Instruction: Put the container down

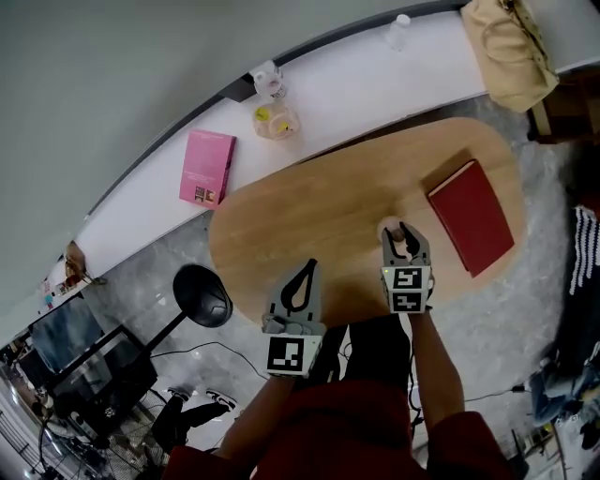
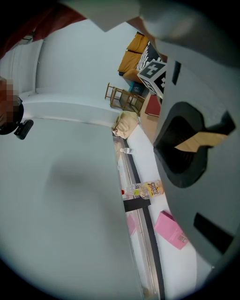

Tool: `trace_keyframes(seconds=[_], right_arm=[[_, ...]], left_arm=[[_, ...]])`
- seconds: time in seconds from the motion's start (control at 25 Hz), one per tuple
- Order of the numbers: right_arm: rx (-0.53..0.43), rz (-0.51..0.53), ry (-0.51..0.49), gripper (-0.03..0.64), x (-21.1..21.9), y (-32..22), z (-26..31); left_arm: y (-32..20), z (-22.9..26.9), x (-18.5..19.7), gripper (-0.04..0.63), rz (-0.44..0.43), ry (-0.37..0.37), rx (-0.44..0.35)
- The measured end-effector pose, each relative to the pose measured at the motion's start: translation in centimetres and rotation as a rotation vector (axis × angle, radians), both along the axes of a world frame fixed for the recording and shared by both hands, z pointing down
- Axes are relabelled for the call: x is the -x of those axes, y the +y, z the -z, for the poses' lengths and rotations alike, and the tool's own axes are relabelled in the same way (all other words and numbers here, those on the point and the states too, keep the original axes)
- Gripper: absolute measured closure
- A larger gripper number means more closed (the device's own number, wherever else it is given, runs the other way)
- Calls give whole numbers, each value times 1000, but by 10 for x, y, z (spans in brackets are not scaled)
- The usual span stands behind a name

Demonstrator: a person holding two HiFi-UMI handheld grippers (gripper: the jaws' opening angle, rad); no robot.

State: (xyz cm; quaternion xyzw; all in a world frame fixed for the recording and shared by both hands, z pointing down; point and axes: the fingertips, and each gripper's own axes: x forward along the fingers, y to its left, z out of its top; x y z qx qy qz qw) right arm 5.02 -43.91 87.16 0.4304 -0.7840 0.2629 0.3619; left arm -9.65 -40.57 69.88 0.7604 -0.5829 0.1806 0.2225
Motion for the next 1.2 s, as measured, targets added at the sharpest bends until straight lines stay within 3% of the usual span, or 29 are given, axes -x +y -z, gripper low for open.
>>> trace_keyframes(seconds=[0.6, 0.72, 0.88, 1.2], right_arm=[[-110, 101, 47, 480, 12, -6, -27], [-100, 98, 36, 477, 13, -5, -28], [-68, 88, 7, 396, 15, -4, -29], [-25, 37, 33, 382, -3, 24, -6]], left_arm=[[2, -17, 1, 591, -1, -4, 34], [6, -15, 2, 591, 2, -4, 35], [6, -9, 5, 591, 9, -5, 24], [17, 21, 9, 591, -10, -18, -47]])
